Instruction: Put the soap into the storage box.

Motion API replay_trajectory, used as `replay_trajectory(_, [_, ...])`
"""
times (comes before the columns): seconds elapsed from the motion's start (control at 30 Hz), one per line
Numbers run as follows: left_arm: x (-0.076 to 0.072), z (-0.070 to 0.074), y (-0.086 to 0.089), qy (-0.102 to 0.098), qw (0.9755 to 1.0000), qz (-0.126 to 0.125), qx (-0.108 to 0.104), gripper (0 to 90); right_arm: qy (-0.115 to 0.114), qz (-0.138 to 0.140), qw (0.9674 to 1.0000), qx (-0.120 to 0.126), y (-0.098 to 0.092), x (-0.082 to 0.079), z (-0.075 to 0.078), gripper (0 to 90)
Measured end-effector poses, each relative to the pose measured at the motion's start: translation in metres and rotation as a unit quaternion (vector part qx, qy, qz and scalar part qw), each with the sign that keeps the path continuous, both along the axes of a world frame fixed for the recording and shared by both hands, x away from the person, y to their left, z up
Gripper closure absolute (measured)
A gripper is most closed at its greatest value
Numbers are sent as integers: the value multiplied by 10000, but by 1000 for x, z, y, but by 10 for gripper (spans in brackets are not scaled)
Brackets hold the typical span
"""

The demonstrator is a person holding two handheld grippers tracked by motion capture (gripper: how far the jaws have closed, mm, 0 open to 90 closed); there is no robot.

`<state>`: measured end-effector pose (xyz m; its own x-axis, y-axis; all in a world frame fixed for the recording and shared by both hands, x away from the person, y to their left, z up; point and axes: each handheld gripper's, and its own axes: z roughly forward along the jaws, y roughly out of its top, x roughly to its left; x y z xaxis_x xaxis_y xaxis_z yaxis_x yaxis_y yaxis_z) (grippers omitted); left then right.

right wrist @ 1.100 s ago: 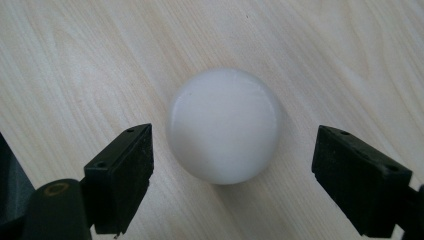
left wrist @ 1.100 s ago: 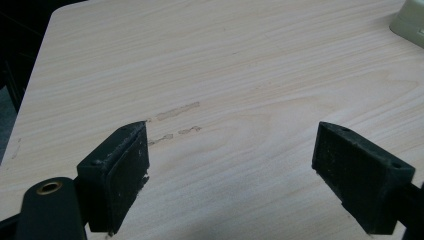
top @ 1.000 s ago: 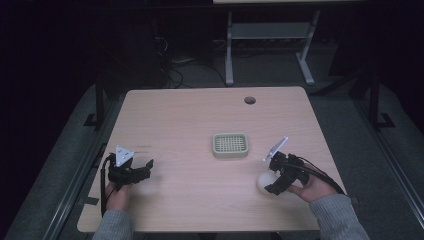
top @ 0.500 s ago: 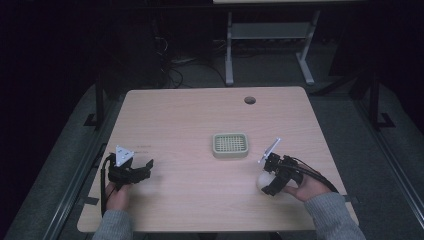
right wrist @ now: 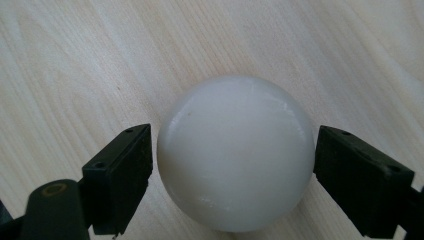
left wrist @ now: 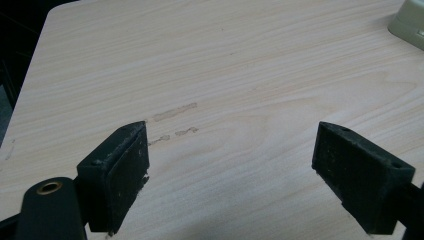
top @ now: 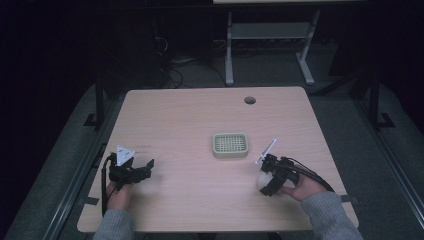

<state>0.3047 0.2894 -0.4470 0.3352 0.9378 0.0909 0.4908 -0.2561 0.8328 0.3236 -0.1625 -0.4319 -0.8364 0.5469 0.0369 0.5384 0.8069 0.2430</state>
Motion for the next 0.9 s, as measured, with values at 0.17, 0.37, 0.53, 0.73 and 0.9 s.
replay_trajectory(0.17, [0,0,0,6,10000,0,12,148,41,35,10000,-12,2,1,-5,157])
replay_trajectory(0.37, [0,0,0,-4,10000,-10,16,148,36,77,9999,-120,5,1,-7,160])
replay_trajectory(0.53, [0,0,1,6,10000,7,24,148,71,106,9997,-204,6,3,-9,164])
replay_trajectory(0.73, [0,0,1,4,10000,20,25,148,127,116,9996,-205,8,4,-10,212])
replay_trajectory(0.9, [-1,0,1,7,10000,5,25,148,88,129,9996,-250,8,3,-10,216])
